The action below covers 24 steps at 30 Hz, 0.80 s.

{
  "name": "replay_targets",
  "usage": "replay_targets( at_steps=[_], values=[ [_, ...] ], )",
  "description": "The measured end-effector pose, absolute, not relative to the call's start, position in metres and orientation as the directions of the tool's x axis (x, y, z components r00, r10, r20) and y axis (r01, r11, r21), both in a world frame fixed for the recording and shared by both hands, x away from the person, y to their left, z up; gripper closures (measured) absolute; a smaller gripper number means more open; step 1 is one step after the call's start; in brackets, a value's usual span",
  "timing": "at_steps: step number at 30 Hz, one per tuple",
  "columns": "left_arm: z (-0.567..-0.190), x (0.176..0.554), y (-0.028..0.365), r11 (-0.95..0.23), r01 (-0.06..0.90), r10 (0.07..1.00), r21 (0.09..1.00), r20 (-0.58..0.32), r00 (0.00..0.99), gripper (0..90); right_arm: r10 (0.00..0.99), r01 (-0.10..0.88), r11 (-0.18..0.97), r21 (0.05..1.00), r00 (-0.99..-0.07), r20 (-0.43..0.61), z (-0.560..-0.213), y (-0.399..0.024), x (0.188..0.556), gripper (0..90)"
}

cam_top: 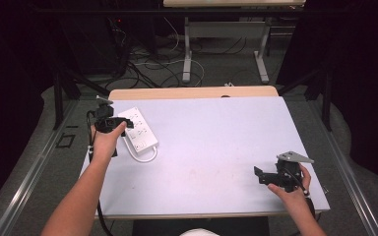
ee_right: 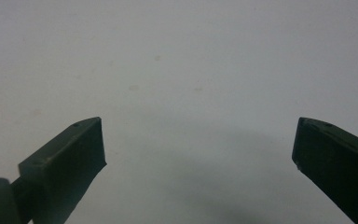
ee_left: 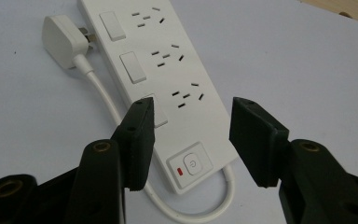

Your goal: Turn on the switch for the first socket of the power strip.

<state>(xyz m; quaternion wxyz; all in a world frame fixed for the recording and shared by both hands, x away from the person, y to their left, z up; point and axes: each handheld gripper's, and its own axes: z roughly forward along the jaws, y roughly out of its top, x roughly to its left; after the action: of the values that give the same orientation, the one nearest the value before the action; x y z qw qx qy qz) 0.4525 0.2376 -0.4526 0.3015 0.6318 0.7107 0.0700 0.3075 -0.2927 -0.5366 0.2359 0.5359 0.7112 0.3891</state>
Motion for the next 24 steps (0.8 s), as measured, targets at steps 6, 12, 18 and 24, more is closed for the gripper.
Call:
replay_targets(
  at_steps=[6,12,18,24],
  values=[
    [-0.456,0.456,0.239,0.209,0.863,0.94,0.461,-0.337,-0.047,57.9,0.946,0.58,0.12,0.805,-0.313,0.085,-0.537,-0.292,0.307,1.7],
    [-0.459,0.46,0.239,0.227,0.866,0.938,0.445,-0.34,-0.071,65.5,0.945,0.579,0.124,0.806,-0.316,0.082,-0.537,-0.293,0.308,1.7],
    [-0.462,0.463,0.24,0.232,0.874,0.939,0.428,-0.332,-0.087,70.4,0.945,0.579,0.124,0.806,-0.316,0.081,-0.537,-0.292,0.307,1.8],
    [-0.465,0.466,0.241,0.255,0.872,0.938,0.418,-0.325,-0.118,76.7,0.945,0.58,0.124,0.805,-0.315,0.082,-0.537,-0.293,0.308,1.8]
  ],
)
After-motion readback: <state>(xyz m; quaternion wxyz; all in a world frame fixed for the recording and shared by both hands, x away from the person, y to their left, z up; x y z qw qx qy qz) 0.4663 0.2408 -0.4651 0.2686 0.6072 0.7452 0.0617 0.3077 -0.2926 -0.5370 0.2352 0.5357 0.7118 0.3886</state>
